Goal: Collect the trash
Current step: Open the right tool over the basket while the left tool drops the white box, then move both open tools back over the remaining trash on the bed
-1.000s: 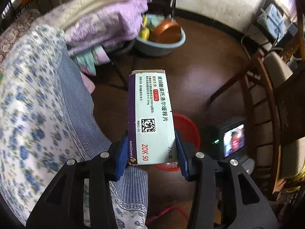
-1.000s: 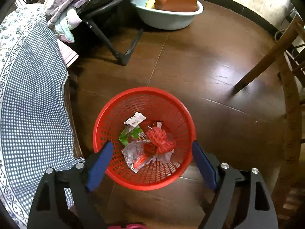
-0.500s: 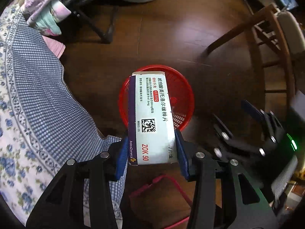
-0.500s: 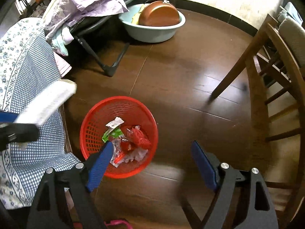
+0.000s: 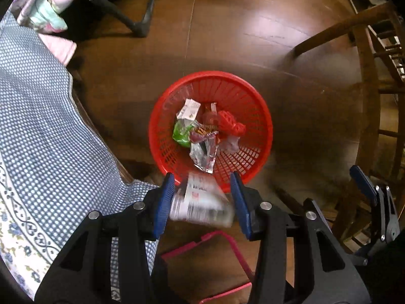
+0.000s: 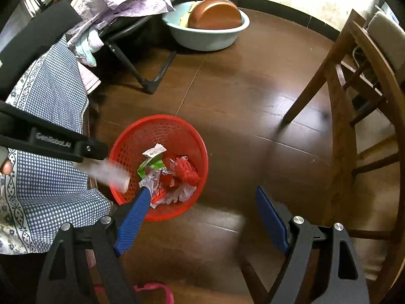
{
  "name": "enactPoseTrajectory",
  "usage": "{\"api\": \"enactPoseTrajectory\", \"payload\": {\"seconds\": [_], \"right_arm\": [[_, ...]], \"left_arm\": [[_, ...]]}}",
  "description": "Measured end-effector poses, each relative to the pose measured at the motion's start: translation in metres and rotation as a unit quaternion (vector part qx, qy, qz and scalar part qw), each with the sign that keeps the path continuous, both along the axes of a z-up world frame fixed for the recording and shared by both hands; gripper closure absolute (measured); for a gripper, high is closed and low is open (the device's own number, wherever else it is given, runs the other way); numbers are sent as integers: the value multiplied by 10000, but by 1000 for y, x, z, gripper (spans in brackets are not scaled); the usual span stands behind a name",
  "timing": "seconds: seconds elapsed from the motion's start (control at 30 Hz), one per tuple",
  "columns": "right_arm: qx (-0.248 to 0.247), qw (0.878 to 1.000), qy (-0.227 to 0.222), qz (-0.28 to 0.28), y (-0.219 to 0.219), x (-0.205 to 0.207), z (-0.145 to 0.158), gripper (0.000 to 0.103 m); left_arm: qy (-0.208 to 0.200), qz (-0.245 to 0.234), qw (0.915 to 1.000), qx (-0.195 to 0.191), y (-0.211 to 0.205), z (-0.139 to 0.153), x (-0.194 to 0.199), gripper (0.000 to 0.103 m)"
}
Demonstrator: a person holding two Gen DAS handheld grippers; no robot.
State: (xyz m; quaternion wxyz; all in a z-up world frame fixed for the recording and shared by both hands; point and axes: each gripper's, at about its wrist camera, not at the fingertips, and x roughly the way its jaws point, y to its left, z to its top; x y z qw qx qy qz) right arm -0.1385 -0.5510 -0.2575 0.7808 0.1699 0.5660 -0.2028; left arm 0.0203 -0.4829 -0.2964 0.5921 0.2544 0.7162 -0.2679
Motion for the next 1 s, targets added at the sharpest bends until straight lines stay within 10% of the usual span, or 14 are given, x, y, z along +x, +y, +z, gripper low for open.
{"api": "enactPoseTrajectory", "payload": {"seconds": [0.23, 1.0], "right_arm": [[-14, 10000, 10, 4, 0, 0, 2, 21], [99, 9984, 152, 542, 33, -2, -8, 21]], "left_arm": [[-69, 84, 9993, -370, -4, 15, 2, 38], [-840, -47, 9864, -1409, -4, 81, 3, 40]]}}
